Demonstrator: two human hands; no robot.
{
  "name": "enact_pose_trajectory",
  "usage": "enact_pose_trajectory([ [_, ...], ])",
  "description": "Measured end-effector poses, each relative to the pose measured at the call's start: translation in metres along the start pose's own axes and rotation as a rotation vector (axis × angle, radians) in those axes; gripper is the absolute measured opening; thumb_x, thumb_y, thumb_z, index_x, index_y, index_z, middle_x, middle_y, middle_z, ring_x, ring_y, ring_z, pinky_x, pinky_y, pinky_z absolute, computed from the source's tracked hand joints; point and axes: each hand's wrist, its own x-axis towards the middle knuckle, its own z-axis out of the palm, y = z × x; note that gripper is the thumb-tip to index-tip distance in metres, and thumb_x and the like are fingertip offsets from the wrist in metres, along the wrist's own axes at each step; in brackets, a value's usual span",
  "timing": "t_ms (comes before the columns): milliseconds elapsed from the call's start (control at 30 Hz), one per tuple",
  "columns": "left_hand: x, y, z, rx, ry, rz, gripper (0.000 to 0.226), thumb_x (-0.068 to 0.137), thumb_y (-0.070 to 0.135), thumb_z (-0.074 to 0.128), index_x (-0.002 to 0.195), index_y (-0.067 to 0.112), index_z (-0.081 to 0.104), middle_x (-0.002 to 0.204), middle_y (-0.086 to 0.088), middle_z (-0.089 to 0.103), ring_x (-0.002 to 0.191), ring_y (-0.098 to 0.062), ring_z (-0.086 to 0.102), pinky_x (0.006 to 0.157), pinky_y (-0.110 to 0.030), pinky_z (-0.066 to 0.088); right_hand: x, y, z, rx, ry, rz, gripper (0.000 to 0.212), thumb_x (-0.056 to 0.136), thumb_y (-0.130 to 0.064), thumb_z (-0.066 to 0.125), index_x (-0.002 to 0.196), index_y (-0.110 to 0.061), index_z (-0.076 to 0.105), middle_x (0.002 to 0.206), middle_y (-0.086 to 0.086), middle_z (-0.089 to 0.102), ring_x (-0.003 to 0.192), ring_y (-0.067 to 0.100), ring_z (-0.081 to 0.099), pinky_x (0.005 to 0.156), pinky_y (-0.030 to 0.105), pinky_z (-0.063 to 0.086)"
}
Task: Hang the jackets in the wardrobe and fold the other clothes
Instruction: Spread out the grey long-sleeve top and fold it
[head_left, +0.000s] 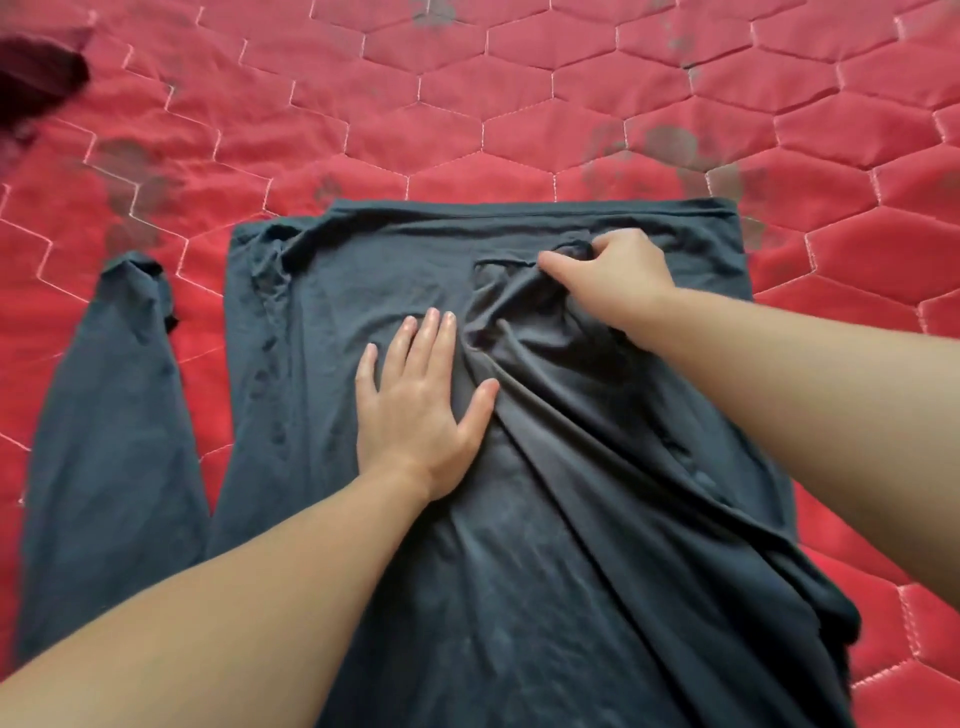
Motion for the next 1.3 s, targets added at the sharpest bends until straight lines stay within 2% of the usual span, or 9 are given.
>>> enact_pose_trajectory([
  [167,-0.001,0.002,-0.001,0.014,-0.039,-0.008,0.08,0.088,0.065,0.011,0.154,0.021,0.019,0.162,0.007,0.015,0.148,-0.01,0.005,0.12,-0.042,0.002,0.02,-0.031,0.009,0.289,-0.121,-0.179,0.014,0.087,-0.022,0.063,0.074,-0.027,0.065,0.058,-0.013,0.05,0.047,0.0,0.044,0.049,0.016,0.035],
  [233,-0.001,0.003,-0.001,0.007,-0.047,-0.007,0.08,0.088,0.065,0.012,0.154,0.021,0.02,0.162,0.006,0.015,0.148,-0.01,0.005,0.12,-0.042,0.001,0.022,-0.032,0.009,0.186,-0.094,-0.16,0.003,0.087,-0.026,0.064,0.088,-0.028,0.066,0.067,-0.014,0.053,0.062,0.004,0.05,0.061,0.019,0.04],
  [367,-0.002,0.004,-0.002,0.009,-0.052,-0.011,0.079,0.088,0.065,0.012,0.154,0.021,0.021,0.161,0.006,0.016,0.148,-0.01,0.007,0.12,-0.043,0.003,0.004,-0.021,0.008,-0.029,0.169,-0.319,0.033,0.086,-0.026,0.059,0.118,-0.021,0.057,0.111,0.002,0.051,0.093,0.015,0.051,0.085,0.029,0.043],
  [500,-0.002,0.004,-0.003,0.018,-0.051,-0.011,0.078,0.088,0.064,0.012,0.154,0.022,0.019,0.162,0.007,0.015,0.149,-0.01,0.006,0.12,-0.043,0.003,-0.024,-0.021,0.02,-0.331,0.187,-0.681,0.027,0.087,-0.032,0.057,0.107,-0.014,0.063,0.101,0.007,0.06,0.096,0.029,0.057,0.084,0.04,0.043],
  [633,-0.002,0.003,-0.003,0.007,-0.047,-0.019,0.078,0.088,0.063,0.012,0.154,0.023,0.018,0.162,0.007,0.014,0.149,-0.01,0.005,0.12,-0.043,0.001,-0.011,-0.036,0.036,-0.579,0.093,-0.623,0.04,0.091,-0.048,0.053,0.11,-0.013,0.06,0.108,0.008,0.059,0.102,0.031,0.056,0.084,0.038,0.039],
  [733,-0.001,0.003,-0.002,-0.013,-0.05,-0.017,0.077,0.088,0.063,0.013,0.154,0.023,0.018,0.162,0.008,0.013,0.148,-0.01,0.005,0.12,-0.043,0.001,0.005,-0.047,0.04,-0.736,0.039,-0.566,0.025,0.092,-0.035,0.053,0.103,-0.014,0.06,0.111,0.01,0.061,0.105,0.033,0.057,0.084,0.037,0.036],
  [900,-0.001,0.003,-0.001,-0.029,-0.048,-0.005,0.079,0.087,0.063,0.015,0.154,0.021,0.018,0.162,0.007,0.013,0.149,-0.011,0.004,0.12,-0.044,0.0,0.004,-0.069,0.043,-0.356,0.159,-0.692,0.016,0.093,-0.031,0.054,0.101,-0.021,0.063,0.098,-0.002,0.062,0.094,0.023,0.059,0.084,0.035,0.031],
  [1167,-0.004,-0.006,-0.012,-0.178,-0.115,0.065,0.078,0.087,0.045,0.039,0.155,0.017,0.013,0.163,0.004,0.003,0.148,-0.007,-0.006,0.12,-0.041,-0.009,-0.079,0.019,0.055,-0.534,0.052,-0.688,0.052,0.092,-0.04,0.045,0.139,-0.019,0.049,0.152,0.005,0.038,0.138,0.022,0.038,0.105,0.041,0.029],
  [1300,-0.032,-0.046,-0.033,-0.398,-0.055,0.108,0.068,0.086,0.034,0.048,0.151,0.025,0.03,0.158,0.003,0.026,0.146,-0.01,0.016,0.12,-0.038,0.004,-0.074,0.027,0.057,-0.69,0.0,-0.676,0.067,0.088,-0.054,0.026,0.146,-0.023,0.04,0.155,0.004,0.033,0.144,0.02,0.028,0.11,0.04,0.022],
])
